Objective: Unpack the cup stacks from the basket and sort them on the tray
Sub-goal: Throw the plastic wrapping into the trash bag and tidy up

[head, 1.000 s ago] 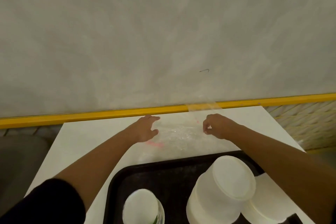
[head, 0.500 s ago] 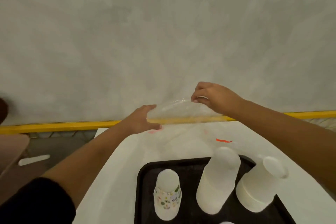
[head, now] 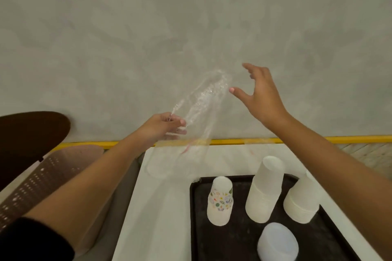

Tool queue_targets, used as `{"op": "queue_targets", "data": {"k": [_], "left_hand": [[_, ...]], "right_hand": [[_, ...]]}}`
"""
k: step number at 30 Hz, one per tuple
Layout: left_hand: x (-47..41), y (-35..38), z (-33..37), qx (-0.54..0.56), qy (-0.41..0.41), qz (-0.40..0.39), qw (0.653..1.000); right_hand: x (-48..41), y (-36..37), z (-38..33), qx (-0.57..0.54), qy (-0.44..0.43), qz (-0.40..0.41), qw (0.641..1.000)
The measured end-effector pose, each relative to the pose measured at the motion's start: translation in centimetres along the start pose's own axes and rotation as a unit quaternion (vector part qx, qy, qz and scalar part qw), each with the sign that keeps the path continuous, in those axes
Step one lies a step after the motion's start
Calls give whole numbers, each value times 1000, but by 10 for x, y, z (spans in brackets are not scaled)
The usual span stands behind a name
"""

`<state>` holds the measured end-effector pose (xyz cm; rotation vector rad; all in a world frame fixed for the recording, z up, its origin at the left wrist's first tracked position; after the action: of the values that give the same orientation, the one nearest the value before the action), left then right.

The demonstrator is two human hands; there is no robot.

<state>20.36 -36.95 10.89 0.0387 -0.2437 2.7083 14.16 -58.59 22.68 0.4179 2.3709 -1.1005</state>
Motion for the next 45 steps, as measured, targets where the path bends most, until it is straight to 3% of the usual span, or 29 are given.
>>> {"op": "queue_targets", "data": {"k": [2,5,7,9,13,17,19,21,24,26,27,30,31,35,37,38,42,45], "left_hand": [[15,-4,-7,59,-2,10,998],[37,2,-21,112,-18,-4,993],[51,8,-34,115,-33,-17,993],[64,11,-50,112,-49,-16,992],[87,-2,-92,151,-86,55,983],[114,-18,-113,157,-68,115,978],[127,-36,-103,18,-5,163,986],[137,-38,-80,-146,98,135,975],[143,-12,-67,-367,197,22,909],[141,-1,-70,-480,205,9,853],[139,0,-73,-488,184,9,853],[134,-1,-94,-399,98,-9,912],[134,-2,-101,-374,73,-15,924],[143,-17,-120,-237,-8,-37,971],[147,-22,-127,-190,-48,-73,978],[149,-22,-128,-165,-64,-97,979],[160,-22,-125,-124,-115,-166,972],[166,-34,-135,-77,-152,-152,974]], "right_hand": [[22,15,10,-119,110,6,987],[70,80,21,-257,268,-125,920],[103,121,16,-362,317,-193,855],[125,144,8,-431,326,-199,817],[150,155,11,-389,344,-151,841],[166,165,12,-368,376,-165,834],[171,169,7,-395,383,-169,818],[174,178,0,-421,368,-193,807],[178,193,-18,-414,321,-266,809],[178,202,-34,-430,295,-305,797],[178,205,-41,-441,286,-321,788],[178,209,-53,-470,301,-337,758],[177,207,-54,-460,305,-335,764],[163,189,-45,-334,264,-260,867],[160,182,-42,-292,231,-239,897],[162,187,-42,-271,215,-267,900],[201,226,-47,-231,204,-483,820],[209,234,-50,-252,205,-484,813]]}}
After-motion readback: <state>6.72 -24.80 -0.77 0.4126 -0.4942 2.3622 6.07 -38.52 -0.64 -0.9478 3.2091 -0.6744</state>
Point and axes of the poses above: each hand's wrist, its own x-axis away from the middle knuckle, its own y-axis out of the palm, z = x × y, the point moved 9 cm from there along -x, towards the middle knuckle, and after that the axes turned 5 degrees about -z, right-handed, at the moved point
